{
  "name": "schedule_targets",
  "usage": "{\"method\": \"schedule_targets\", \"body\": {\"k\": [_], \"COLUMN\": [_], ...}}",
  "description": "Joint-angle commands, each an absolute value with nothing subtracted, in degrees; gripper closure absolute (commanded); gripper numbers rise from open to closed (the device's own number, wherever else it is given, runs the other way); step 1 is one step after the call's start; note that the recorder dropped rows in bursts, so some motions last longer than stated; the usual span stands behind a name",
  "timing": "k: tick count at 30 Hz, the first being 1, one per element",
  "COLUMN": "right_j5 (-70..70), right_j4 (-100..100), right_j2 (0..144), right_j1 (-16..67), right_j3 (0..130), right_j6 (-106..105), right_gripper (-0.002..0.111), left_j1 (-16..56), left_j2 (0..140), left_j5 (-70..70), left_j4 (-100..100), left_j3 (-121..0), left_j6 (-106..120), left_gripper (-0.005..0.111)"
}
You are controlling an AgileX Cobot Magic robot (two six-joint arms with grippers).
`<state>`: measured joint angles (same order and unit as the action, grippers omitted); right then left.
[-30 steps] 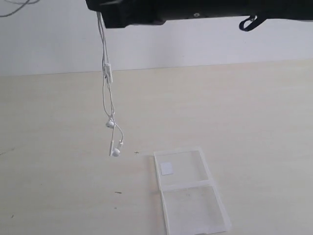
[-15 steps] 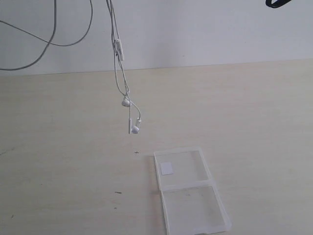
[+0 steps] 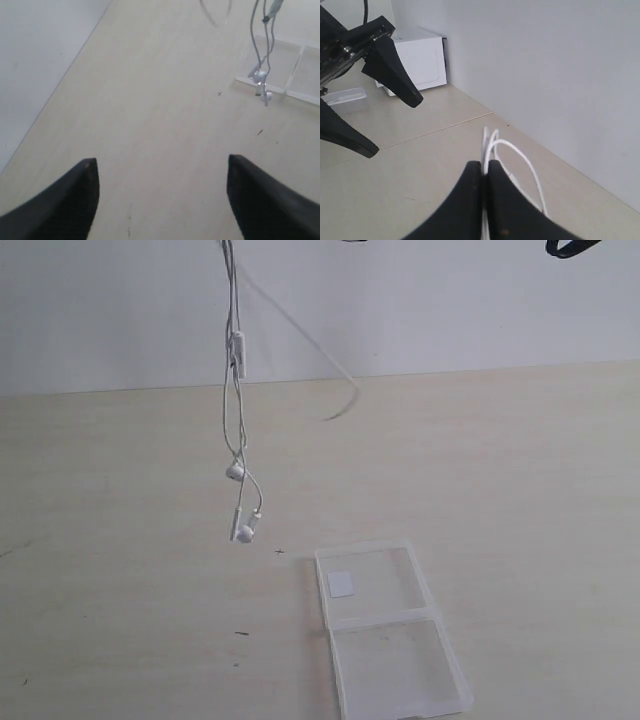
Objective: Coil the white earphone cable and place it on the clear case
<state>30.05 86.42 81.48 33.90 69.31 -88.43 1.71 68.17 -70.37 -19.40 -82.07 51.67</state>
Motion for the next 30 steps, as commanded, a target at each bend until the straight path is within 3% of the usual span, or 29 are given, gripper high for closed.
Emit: {"method": "schedule_targets", "body": {"k": [1,12,30], "right_j5": [29.8,29.3,48.9], "right_j4": [85.2,57.6,39.7], "right_j2": [81.1,81.1,81.1], "right_j1": [34.0,34.0,34.0], "right_j3": [69.6,69.6,79.4], "right_j6": [-88.4,-68.2,-50.4], "right_gripper": [0.108,0.108,0.108], "left_j1": [2.0,2.0,2.0], "left_j2": [68.4,68.3,72.3], "left_j5": [-70.0,-67.7,-67.2], "left_j4": [-21.1,-24.0,-43.8], "left_j3": [-81.9,-81.9,-78.1], "left_j6": [51.0,51.7,60.1], "left_gripper": [0.037,0.037,0.037]}}
